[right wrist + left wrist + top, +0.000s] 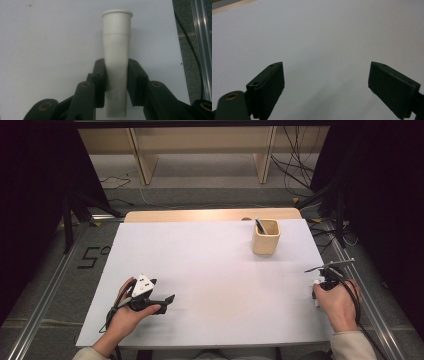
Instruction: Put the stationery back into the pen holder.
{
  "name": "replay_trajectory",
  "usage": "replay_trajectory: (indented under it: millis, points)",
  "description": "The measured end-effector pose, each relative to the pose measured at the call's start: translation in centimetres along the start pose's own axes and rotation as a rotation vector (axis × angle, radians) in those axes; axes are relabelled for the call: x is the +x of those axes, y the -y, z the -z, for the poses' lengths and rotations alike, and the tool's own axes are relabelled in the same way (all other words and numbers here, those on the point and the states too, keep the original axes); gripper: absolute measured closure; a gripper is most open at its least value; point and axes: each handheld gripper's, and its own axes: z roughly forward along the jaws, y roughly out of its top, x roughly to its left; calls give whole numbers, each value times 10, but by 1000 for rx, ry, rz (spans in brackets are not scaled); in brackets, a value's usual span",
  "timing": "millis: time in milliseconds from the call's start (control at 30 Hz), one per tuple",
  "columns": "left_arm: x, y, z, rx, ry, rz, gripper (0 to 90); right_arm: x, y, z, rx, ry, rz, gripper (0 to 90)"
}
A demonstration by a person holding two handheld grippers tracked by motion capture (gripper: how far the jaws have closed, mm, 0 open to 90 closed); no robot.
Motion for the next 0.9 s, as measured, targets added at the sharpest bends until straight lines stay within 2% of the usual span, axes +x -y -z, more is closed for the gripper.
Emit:
replay_trajectory:
  millis: [233,467,533,767,900]
  points:
    - [0,0,0,0,-1,0,134,3,-1,4,-56,-38,30,714]
    - [1,0,1,-3,-3,1,134,5,-1,9,-147,-63,71,714]
    - [0,0,1,-3,-3,0,134,5,-2,9,-169,-85,75,714]
    - [1,0,1,-3,-3,1,134,7,-3,10,-241,-120,130,713]
    - [1,0,1,-3,-3,1,134,8,-3,12,-290,-147,136,713]
